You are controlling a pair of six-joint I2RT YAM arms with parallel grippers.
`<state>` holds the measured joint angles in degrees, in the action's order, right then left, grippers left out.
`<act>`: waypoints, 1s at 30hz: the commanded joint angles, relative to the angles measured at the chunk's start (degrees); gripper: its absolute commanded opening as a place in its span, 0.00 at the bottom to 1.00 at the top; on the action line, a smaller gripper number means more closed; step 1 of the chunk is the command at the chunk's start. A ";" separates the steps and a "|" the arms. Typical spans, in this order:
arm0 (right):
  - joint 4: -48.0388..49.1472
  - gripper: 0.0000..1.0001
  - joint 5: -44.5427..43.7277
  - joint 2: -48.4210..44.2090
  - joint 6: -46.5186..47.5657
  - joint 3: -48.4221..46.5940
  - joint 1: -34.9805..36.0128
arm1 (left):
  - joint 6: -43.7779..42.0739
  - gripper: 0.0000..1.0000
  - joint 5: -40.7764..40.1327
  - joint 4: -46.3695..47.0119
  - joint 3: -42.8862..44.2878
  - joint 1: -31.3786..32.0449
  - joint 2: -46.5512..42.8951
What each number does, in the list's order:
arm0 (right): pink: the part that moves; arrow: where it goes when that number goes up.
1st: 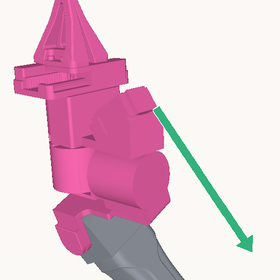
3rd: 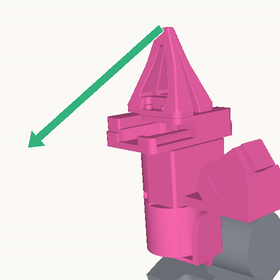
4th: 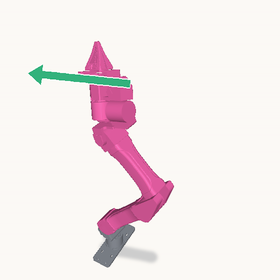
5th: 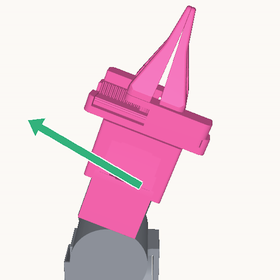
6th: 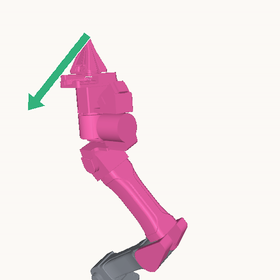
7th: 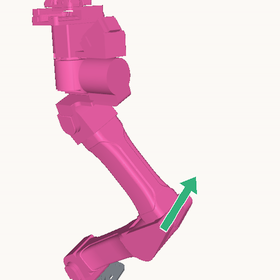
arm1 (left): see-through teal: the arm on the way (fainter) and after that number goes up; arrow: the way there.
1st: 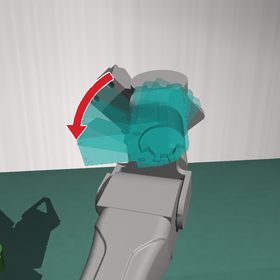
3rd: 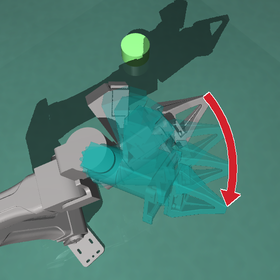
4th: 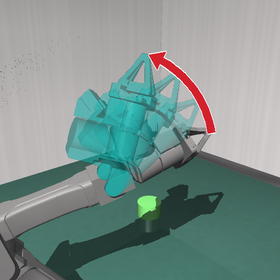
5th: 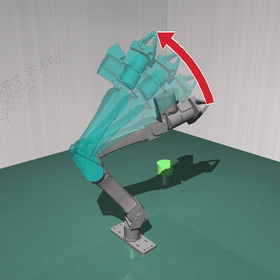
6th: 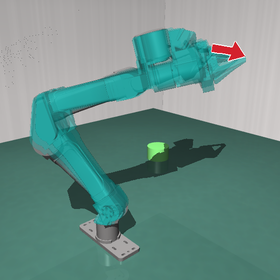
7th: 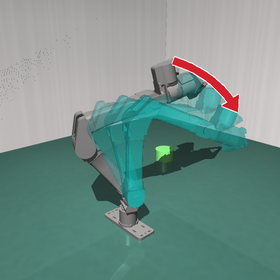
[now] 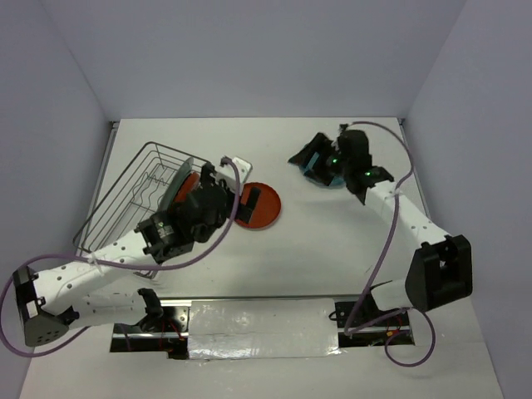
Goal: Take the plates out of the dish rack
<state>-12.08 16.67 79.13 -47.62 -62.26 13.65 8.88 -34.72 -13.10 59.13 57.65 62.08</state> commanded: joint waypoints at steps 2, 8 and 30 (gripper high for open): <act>6.35 0.82 6.63 -4.68 0.07 9.60 6.99 | -1.41 0.94 13.33 -10.51 14.55 -8.94 0.84; 11.89 0.81 6.28 -13.82 0.07 18.31 15.79 | -5.63 0.73 7.73 -31.26 29.01 -23.35 7.70; 14.63 0.80 8.47 -15.32 0.07 19.90 16.58 | -10.47 0.68 27.68 -34.18 19.09 -43.15 7.79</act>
<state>0.43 24.43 64.62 -47.77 -41.93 30.13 -0.12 -11.07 -49.36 79.33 14.79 69.30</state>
